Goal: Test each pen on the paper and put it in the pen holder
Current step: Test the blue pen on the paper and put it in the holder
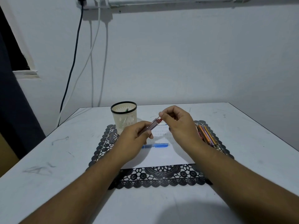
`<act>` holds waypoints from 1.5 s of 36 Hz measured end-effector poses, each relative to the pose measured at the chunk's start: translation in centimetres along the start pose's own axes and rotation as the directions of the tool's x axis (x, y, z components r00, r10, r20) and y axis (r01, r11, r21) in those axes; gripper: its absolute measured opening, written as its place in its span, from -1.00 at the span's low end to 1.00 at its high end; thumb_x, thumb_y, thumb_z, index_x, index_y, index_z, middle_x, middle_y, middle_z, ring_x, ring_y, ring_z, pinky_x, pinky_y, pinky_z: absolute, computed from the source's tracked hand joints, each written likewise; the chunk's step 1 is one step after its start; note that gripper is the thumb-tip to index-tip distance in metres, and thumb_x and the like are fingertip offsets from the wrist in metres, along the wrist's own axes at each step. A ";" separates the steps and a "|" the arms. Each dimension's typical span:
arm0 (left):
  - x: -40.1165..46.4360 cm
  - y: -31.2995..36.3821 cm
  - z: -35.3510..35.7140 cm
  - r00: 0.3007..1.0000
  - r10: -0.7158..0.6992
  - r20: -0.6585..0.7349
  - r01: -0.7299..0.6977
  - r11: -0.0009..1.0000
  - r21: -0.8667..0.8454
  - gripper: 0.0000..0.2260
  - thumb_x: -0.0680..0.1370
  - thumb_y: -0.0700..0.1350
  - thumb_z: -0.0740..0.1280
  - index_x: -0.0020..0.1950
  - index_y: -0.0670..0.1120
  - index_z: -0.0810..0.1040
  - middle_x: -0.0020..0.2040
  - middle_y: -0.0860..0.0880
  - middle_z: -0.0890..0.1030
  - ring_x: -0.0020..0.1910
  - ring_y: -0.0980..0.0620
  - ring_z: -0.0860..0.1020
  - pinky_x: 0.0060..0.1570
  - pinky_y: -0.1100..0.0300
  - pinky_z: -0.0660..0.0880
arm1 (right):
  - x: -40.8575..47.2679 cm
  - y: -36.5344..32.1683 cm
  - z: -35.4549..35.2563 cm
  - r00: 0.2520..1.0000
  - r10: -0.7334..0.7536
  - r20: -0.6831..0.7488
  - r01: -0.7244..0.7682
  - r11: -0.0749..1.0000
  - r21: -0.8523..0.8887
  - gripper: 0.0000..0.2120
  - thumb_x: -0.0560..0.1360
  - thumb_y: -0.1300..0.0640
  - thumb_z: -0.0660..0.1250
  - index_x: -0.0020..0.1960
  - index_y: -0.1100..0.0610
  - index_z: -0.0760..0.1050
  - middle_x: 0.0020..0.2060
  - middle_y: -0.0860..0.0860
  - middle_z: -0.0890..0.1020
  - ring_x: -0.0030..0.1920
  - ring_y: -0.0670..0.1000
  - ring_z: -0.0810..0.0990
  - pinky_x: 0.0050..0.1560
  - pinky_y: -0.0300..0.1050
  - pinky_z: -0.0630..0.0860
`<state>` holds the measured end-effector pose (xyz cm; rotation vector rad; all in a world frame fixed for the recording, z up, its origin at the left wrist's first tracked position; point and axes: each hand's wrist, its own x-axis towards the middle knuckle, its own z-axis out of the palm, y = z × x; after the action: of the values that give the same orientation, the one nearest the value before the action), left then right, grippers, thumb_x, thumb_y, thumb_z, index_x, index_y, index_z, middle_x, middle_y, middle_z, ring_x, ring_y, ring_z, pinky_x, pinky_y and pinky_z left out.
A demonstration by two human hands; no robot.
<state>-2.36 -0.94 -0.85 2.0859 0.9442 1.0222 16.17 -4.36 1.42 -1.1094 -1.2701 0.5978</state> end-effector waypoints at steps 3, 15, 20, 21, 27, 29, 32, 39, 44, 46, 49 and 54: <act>0.2 -0.3 0.2 1.000 0.012 0.019 -0.012 1.000 -0.025 -0.74 0.69 -0.18 0.25 0.16 0.19 0.59 -0.15 0.08 0.64 -0.30 -0.04 0.48 -0.23 0.00 0.43 | 0.1 0.1 -0.1 1.000 0.005 0.007 -0.005 1.000 -0.017 -0.90 0.60 0.12 0.44 -0.07 0.13 0.63 -0.41 -0.21 0.51 -0.37 -0.18 0.39 -0.26 -0.22 0.38; 0.4 -0.9 0.4 0.996 -0.028 0.087 0.044 0.980 -0.194 -0.81 0.63 -0.06 0.25 0.14 0.14 0.61 -0.17 0.06 0.62 -0.29 0.00 0.43 -0.21 0.01 0.34 | 0.1 -0.2 0.0 0.989 0.132 0.064 -0.141 0.976 0.164 -0.93 0.55 0.27 0.45 -0.07 0.14 0.64 -0.25 -0.01 0.65 -0.24 -0.08 0.52 -0.35 -0.20 0.41; 0.4 -0.7 0.5 0.994 -0.025 0.104 0.048 0.973 -0.225 -0.83 0.61 -0.02 0.26 0.12 0.15 0.61 -0.18 0.06 0.62 -0.28 0.02 0.43 -0.18 0.00 0.33 | 0.2 -0.3 -0.1 0.977 0.200 0.073 -0.212 0.942 0.261 -0.92 0.54 0.29 0.44 -0.07 0.14 0.66 -0.19 0.07 0.69 -0.20 -0.04 0.56 -0.37 -0.20 0.38; 0.4 -0.7 0.5 0.994 -0.026 0.106 0.051 0.971 -0.235 -0.83 0.63 -0.04 0.26 0.13 0.14 0.61 -0.18 0.06 0.62 -0.28 0.00 0.42 -0.18 0.00 0.32 | 0.2 -0.3 -0.2 0.976 0.206 0.070 -0.217 0.941 0.260 -0.92 0.54 0.28 0.44 -0.07 0.13 0.67 -0.19 0.07 0.69 -0.21 -0.05 0.56 -0.35 -0.20 0.39; 0.3 -0.6 0.4 0.994 -0.047 0.100 0.071 0.965 -0.251 -0.81 0.70 -0.19 0.25 0.18 0.04 0.61 -0.19 0.04 0.61 -0.29 0.00 0.41 -0.19 0.04 0.31 | 0.2 -0.5 -0.2 0.979 0.199 0.053 -0.206 0.949 0.239 -0.90 0.53 0.27 0.45 -0.06 0.10 0.70 -0.20 0.02 0.69 -0.23 -0.09 0.57 -0.31 -0.20 0.42; 0.3 -0.6 0.4 0.994 -0.046 0.101 0.070 0.966 -0.250 -0.81 0.70 -0.19 0.24 0.18 0.02 0.61 -0.19 0.04 0.60 -0.29 0.00 0.41 -0.20 0.06 0.31 | 0.2 -0.5 -0.2 0.979 0.195 0.050 -0.201 0.949 0.241 -0.90 0.53 0.28 0.45 -0.06 0.10 0.70 -0.21 0.02 0.69 -0.23 -0.09 0.57 -0.30 -0.19 0.42; 0.3 -0.5 0.5 0.994 -0.047 0.101 0.071 0.966 -0.249 -0.81 0.69 -0.19 0.25 0.17 0.03 0.61 -0.19 0.04 0.61 -0.30 0.01 0.41 -0.22 0.09 0.32 | 0.1 -0.4 -0.2 0.979 0.198 0.046 -0.203 0.946 0.251 -0.90 0.53 0.29 0.45 -0.06 0.11 0.70 -0.22 0.02 0.69 -0.23 -0.08 0.56 -0.30 -0.19 0.42; 0.2 -0.3 0.4 0.993 -0.057 0.100 0.082 0.961 -0.263 -0.80 0.70 -0.21 0.24 0.19 0.02 0.60 -0.18 0.02 0.62 -0.29 -0.02 0.40 -0.24 0.08 0.33 | 0.1 -0.4 -0.3 0.981 0.190 0.047 -0.196 0.940 0.281 -0.89 0.54 0.30 0.42 -0.04 0.13 0.69 -0.14 0.07 0.73 -0.22 -0.08 0.57 -0.30 -0.17 0.42; 0.2 -0.2 0.4 0.992 -0.067 0.104 0.094 0.955 -0.282 -0.80 0.70 -0.20 0.24 0.21 0.03 0.60 -0.16 -0.01 0.63 -0.29 0.02 0.41 -0.26 0.15 0.35 | 0.3 -0.4 -0.3 0.985 0.173 0.021 -0.171 0.938 0.301 -0.93 0.53 0.26 0.45 -0.05 0.12 0.69 -0.02 0.16 0.74 -0.15 -0.02 0.61 -0.30 -0.15 0.44; 0.2 -0.2 0.4 0.992 -0.067 0.106 0.094 0.957 -0.274 -0.79 0.70 -0.19 0.24 0.21 0.06 0.60 -0.15 -0.01 0.64 -0.29 0.02 0.42 -0.24 0.12 0.36 | 0.3 -0.3 -0.3 0.985 0.172 0.013 -0.168 0.939 0.300 -0.95 0.53 0.23 0.47 -0.05 0.12 0.69 0.02 0.17 0.73 -0.10 0.00 0.62 -0.30 -0.14 0.46; 0.1 0.1 0.4 0.991 -0.073 0.109 0.102 0.952 -0.288 -0.81 0.70 -0.20 0.24 0.21 0.01 0.59 -0.14 -0.04 0.65 -0.28 0.01 0.44 -0.26 0.20 0.41 | 0.4 -0.2 -0.4 0.982 0.187 -0.003 -0.178 0.939 0.295 -0.95 0.55 0.22 0.46 -0.04 0.11 0.69 0.01 0.14 0.73 -0.08 0.00 0.63 -0.28 -0.13 0.49; 0.0 0.5 0.4 0.990 -0.091 0.109 0.122 0.939 -0.322 -0.85 0.68 -0.28 0.26 0.16 -0.05 0.53 -0.11 -0.08 0.70 -0.33 0.01 0.51 -0.31 0.25 0.44 | 0.3 -0.5 -0.5 0.983 0.186 0.012 -0.181 0.938 0.295 -0.96 0.58 0.23 0.41 -0.03 0.14 0.64 -0.06 0.10 0.75 -0.12 -0.02 0.63 -0.27 -0.14 0.48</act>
<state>-1.86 -1.32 -0.72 1.7698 0.7721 0.9460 16.61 -4.41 2.06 -0.9846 -1.0288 0.8871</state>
